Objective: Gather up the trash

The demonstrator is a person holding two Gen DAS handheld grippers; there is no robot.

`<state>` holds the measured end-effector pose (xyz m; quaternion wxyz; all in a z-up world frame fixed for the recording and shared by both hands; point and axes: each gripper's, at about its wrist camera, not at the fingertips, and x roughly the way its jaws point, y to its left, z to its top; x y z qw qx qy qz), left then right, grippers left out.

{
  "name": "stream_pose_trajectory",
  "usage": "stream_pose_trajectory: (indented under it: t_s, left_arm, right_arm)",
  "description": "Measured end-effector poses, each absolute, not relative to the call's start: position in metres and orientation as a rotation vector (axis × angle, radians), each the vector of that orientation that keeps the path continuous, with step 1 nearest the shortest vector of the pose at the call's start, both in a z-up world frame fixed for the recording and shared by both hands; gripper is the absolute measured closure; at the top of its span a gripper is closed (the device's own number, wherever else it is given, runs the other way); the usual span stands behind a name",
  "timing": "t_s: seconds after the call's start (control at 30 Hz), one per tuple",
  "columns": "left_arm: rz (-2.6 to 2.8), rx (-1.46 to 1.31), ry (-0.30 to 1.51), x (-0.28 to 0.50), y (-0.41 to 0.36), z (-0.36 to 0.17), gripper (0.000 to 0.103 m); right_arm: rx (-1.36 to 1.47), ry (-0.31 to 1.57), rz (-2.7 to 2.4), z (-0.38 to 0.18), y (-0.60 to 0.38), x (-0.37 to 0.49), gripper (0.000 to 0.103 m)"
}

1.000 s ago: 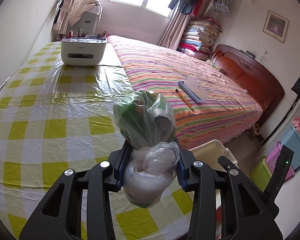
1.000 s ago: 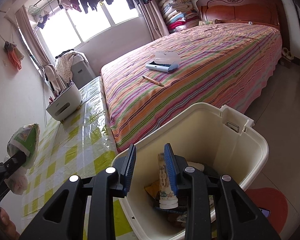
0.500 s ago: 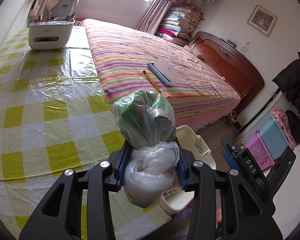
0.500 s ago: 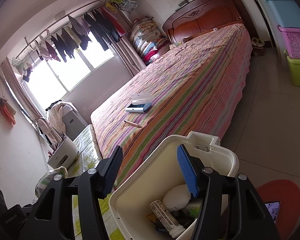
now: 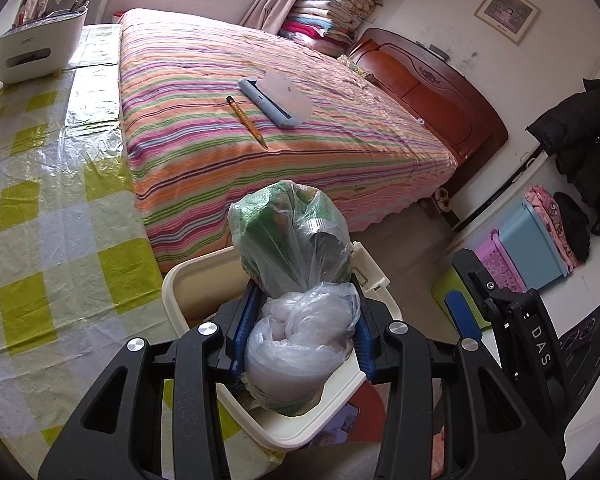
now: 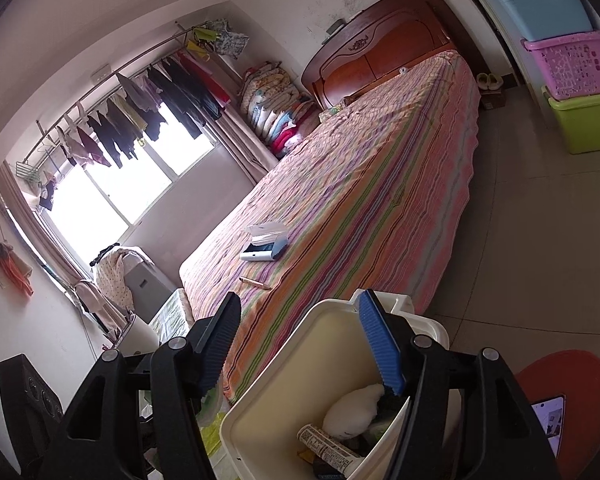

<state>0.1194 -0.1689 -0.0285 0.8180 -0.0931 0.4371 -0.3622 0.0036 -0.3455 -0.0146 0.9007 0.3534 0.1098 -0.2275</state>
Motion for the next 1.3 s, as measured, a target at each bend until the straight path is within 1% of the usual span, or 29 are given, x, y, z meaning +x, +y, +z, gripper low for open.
stream_pose_trajectory:
  t_s: [0.07,0.17,0.2,0.23,0.27,0.3,0.5,0.6,0.8,0.9,0.97,1.0,1.03,1.3]
  left_arm:
    - [-0.778,-0.204,0.941,0.122,-0.174,-0.031,0.061]
    - [-0.768,-0.201,0.941,0.122,-0.178,-0.033,0.054]
    - [-0.761,-0.196,0.929,0.121,-0.177,-0.032,0.046]
    - [-0.750,-0.190,0.912,0.119,-0.177,-0.030,0.034]
    - [-0.734,-0.185,0.890,0.117,-0.174,-0.026,0.031]
    - [-0.721,-0.185,0.866,0.116,-0.171,-0.022,0.029]
    - [-0.552,-0.105,0.764,0.093,-0.130,-0.001,0.024]
    - [-0.438,-0.039,0.686,0.072,-0.104,0.005,0.024]
    - [-0.266,-0.026,0.588,0.046,-0.052,0.011,0.024]
    - [-0.193,-0.015,0.537,0.038,-0.031,0.015,0.024]
    - [-0.160,-0.017,0.510,0.031,-0.018,0.017,0.023]
    - [-0.150,-0.023,0.506,0.028,-0.012,0.017,0.019]
    - [-0.140,-0.028,0.500,0.026,-0.007,0.017,0.018]
    - [-0.052,-0.005,0.472,0.003,0.025,0.008,0.017]
  right_arm:
    - [0.732,0.213,-0.473,-0.014,-0.345,0.001,0.043]
    - [0.732,0.202,-0.476,-0.014,-0.344,-0.001,0.043]
    - [0.733,0.200,-0.476,-0.014,-0.345,-0.002,0.043]
    - [0.733,0.201,-0.477,-0.014,-0.345,-0.002,0.043]
    - [0.734,0.203,-0.474,-0.014,-0.345,-0.001,0.043]
    - [0.734,0.205,-0.472,-0.015,-0.345,-0.001,0.043]
    - [0.696,0.230,-0.421,-0.013,-0.336,0.002,0.042]
    - [0.623,0.248,-0.361,-0.009,-0.319,0.006,0.032]
    - [0.435,0.257,-0.270,-0.002,-0.273,0.005,0.029]
    - [0.338,0.263,-0.229,-0.003,-0.247,0.002,0.024]
    - [0.293,0.268,-0.214,-0.004,-0.232,0.000,0.024]
    - [0.278,0.270,-0.210,-0.005,-0.227,-0.002,0.024]
    - [0.270,0.271,-0.203,-0.006,-0.223,-0.005,0.024]
    - [0.228,0.315,-0.158,-0.021,-0.197,-0.025,0.023]
